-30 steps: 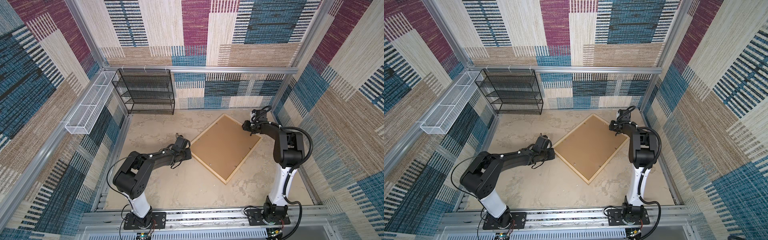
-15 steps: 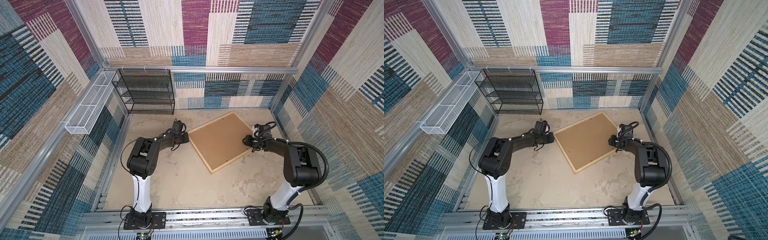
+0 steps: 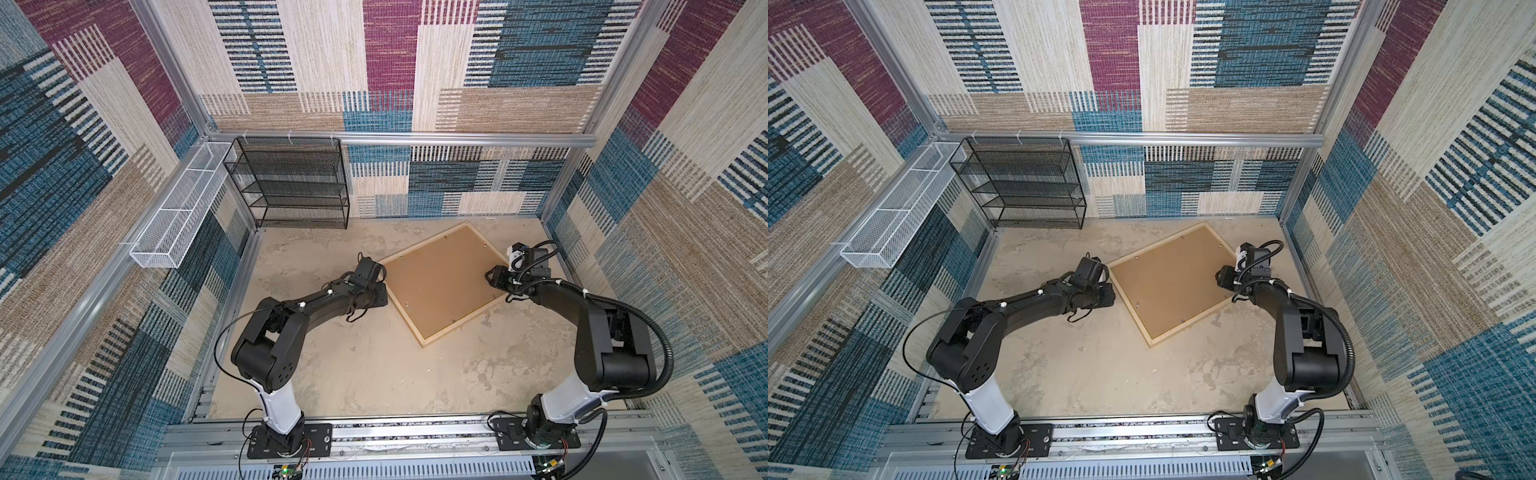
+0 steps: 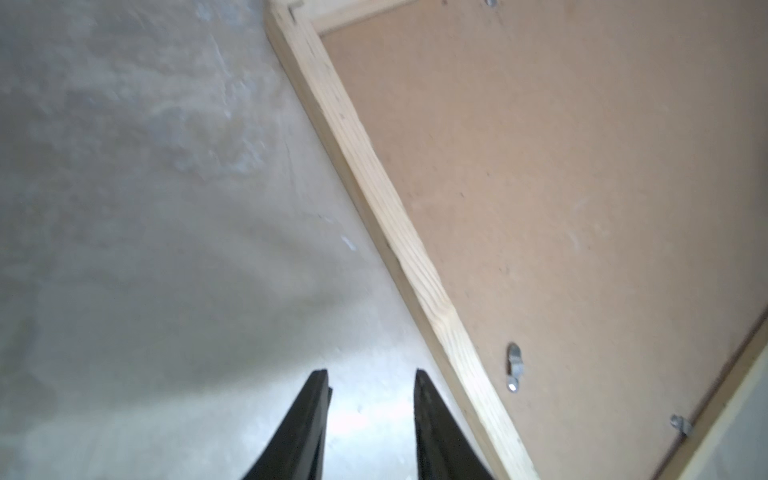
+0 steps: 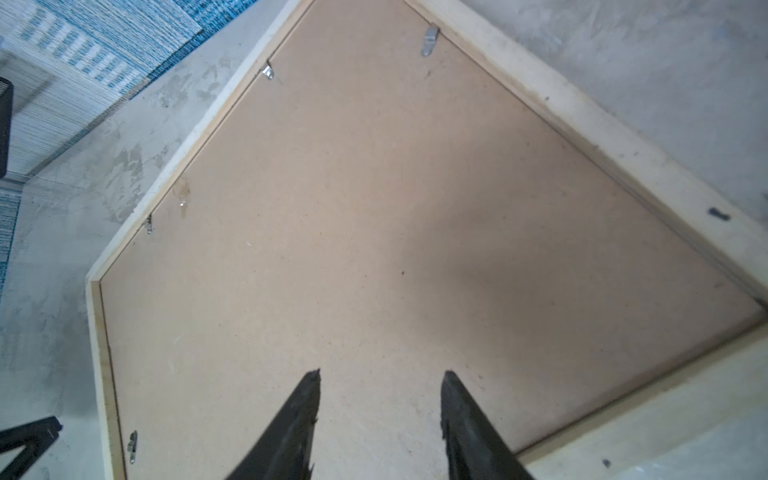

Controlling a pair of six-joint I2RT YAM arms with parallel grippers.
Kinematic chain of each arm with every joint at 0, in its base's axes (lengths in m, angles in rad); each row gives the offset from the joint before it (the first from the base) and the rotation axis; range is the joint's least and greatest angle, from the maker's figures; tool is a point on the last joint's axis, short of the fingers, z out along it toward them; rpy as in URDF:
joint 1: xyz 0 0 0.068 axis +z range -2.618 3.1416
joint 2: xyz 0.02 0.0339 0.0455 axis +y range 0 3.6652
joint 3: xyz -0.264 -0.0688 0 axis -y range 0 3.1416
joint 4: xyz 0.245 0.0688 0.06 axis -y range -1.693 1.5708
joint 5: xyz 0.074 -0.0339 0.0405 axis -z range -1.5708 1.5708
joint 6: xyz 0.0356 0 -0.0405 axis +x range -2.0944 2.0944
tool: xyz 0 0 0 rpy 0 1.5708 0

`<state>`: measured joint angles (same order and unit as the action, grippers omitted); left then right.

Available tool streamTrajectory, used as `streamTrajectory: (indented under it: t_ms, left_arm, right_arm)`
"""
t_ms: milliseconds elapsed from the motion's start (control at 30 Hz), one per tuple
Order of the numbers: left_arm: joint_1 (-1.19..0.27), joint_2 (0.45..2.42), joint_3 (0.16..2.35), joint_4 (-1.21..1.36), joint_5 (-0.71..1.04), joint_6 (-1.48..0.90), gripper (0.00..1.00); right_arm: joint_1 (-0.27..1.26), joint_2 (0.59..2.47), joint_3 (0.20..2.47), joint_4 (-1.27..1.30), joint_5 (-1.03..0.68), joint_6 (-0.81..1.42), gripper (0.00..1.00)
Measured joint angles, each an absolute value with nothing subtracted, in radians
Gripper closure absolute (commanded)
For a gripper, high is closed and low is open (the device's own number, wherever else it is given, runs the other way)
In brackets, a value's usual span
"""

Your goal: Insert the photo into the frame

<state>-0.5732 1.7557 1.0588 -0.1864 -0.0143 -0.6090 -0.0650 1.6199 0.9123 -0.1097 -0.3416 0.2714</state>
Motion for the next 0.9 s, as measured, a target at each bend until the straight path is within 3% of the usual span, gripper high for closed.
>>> streamTrajectory:
  t_ms: [433,733,900]
  left_arm:
    - [-0.781,1.806,1.073,-0.184,-0.101,-0.8,0.55]
    - [-0.795,1.882,1.15,-0.232,-0.107,-0.806,0.7]
    - [-0.786,1.885,1.172,-0.278,-0.157,-0.767,0.73]
  right_arm:
    - [0.001,1.607,0.913,-0.102,-0.365,0.28,0.48]
    - [0.026,1.606,0.924,-0.101,-0.366,0.283,0.48]
    - [0.055,1.605,0.93,-0.097,-0.366,0.282,0.48]
